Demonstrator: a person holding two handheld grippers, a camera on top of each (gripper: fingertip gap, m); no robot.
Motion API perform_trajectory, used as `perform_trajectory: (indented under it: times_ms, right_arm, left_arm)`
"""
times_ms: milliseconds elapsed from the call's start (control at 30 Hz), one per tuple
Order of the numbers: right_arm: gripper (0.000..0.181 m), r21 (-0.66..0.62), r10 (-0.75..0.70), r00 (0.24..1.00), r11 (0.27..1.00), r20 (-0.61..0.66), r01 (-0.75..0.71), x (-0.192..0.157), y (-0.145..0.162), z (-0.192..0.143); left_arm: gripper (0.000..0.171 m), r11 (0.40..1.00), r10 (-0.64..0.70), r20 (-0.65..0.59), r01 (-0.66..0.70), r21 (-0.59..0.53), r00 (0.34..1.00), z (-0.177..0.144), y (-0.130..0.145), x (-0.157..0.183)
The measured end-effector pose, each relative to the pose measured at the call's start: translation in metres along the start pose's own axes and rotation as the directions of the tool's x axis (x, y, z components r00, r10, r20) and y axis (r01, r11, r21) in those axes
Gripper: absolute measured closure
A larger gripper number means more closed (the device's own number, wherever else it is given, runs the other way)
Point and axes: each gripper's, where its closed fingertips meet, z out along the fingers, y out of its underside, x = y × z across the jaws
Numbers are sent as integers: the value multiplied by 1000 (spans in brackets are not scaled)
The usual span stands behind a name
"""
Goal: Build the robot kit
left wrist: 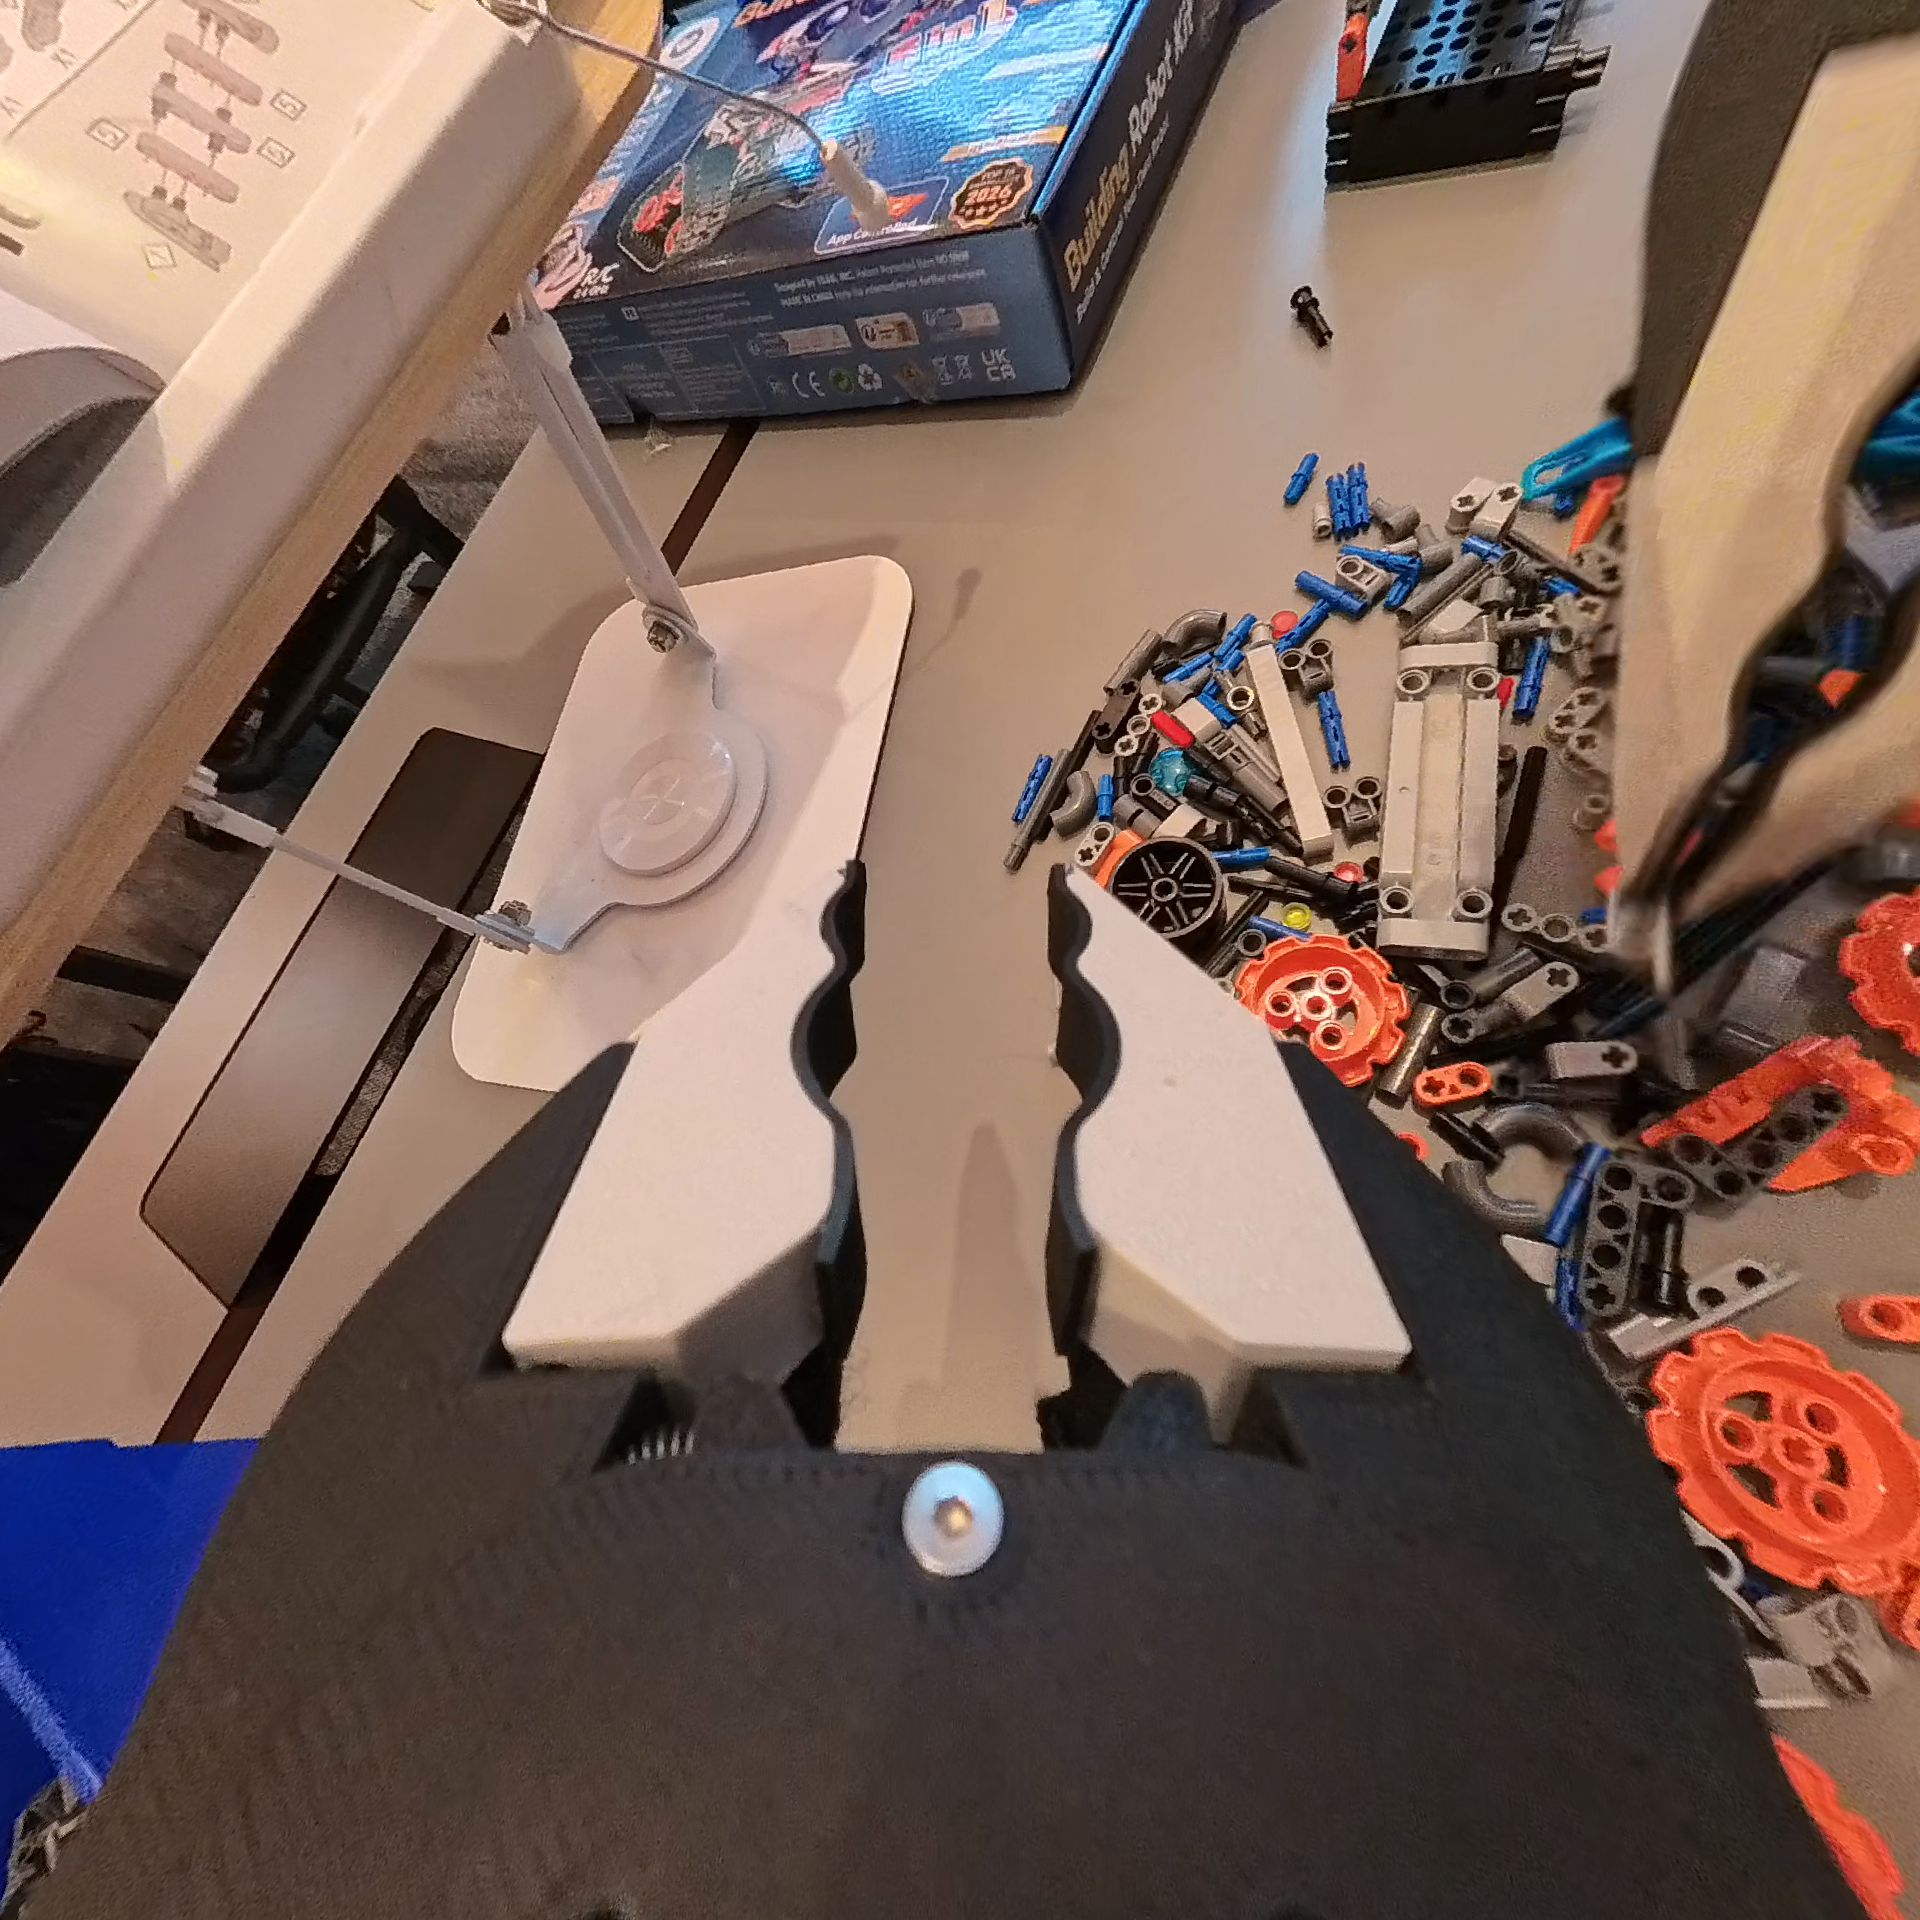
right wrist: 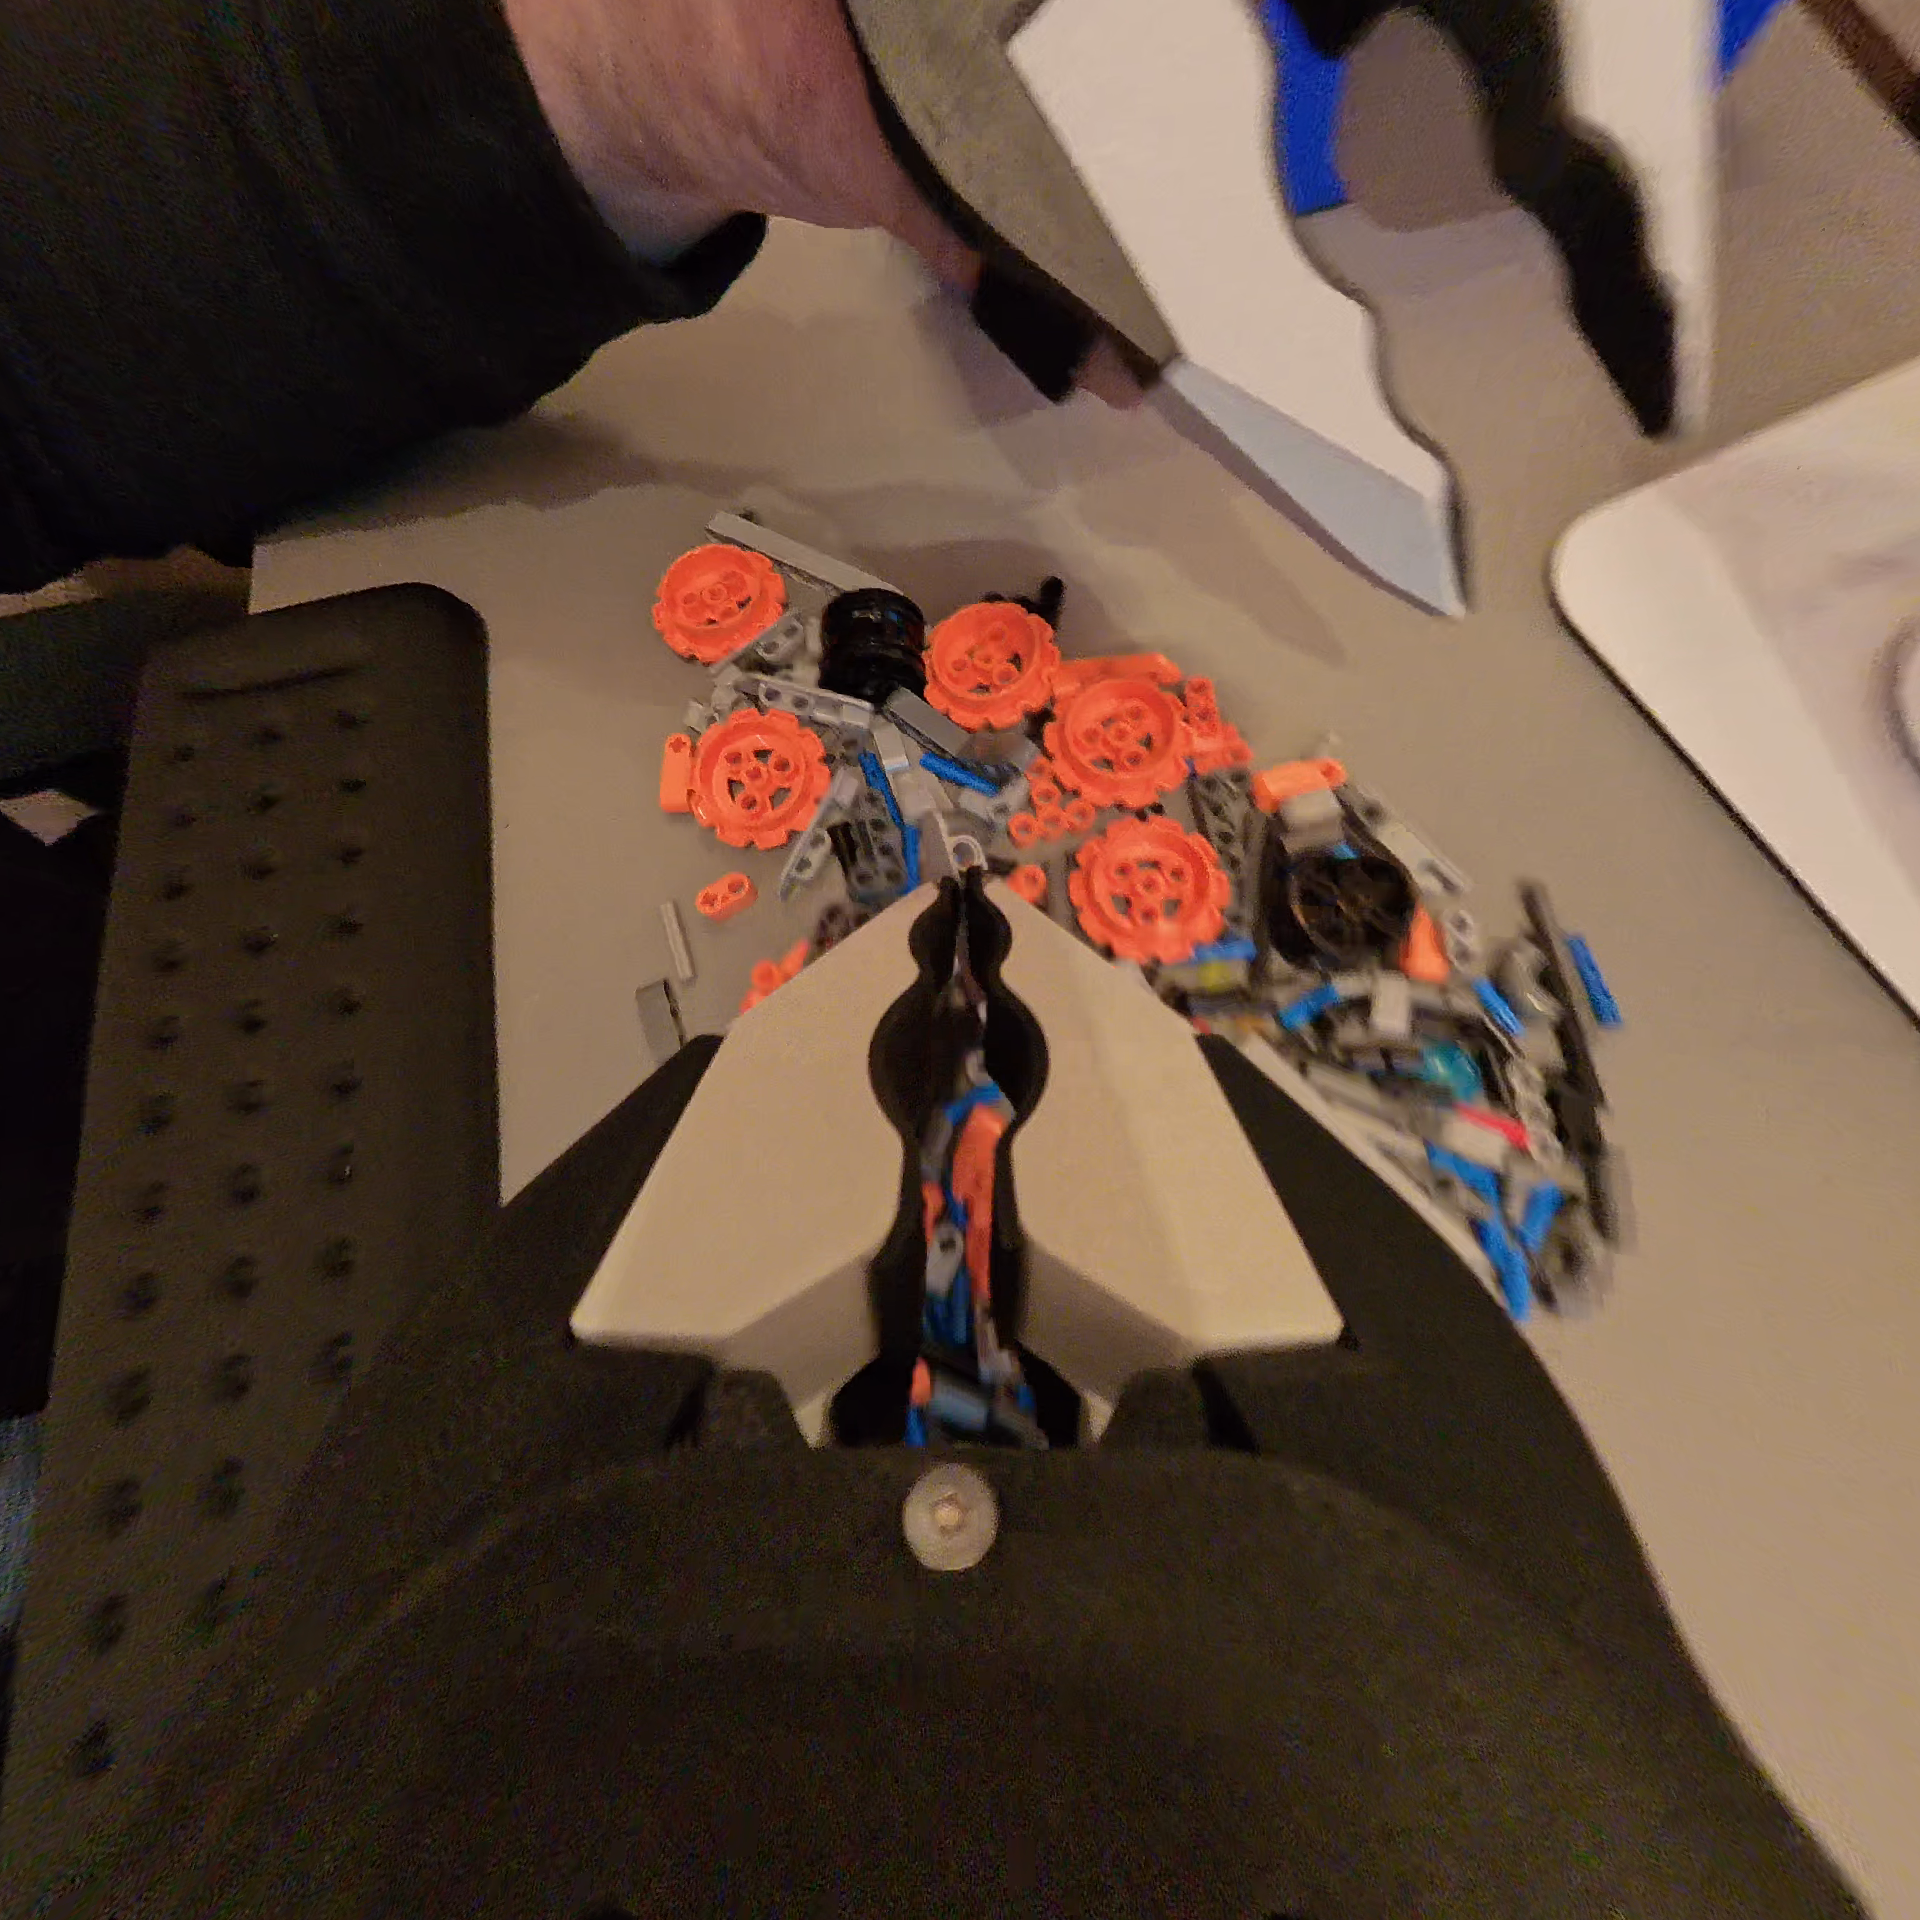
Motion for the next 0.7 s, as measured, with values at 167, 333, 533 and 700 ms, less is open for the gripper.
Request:
perform_trajectory:
  times_ms: [167, 333, 533, 700]
  right_arm:
    - [181, 76, 121, 990, 990, -73, -115, 19, 28, -62]
    - [181, 156, 230, 968, 964, -99, -213, 29, 55, -111]
    - [181, 98, 301, 905, 954, -302, -284, 54, 117, -157]
    - [181, -20, 356, 804, 910, -476, -415, 69, 191, -189]
  left_arm:
    - [140, 1000, -10, -10, 10, 1, 1000, 2, 1, 1]
    - [140, 1000, -18, -17, 17, -14, 1000, 6, 6, 2]
    - [140, 999, -19, -20, 19, -26, 1000, 9, 9, 3]
    - [139, 999, -20, -30, 19, -41, 999, 13, 13, 5]
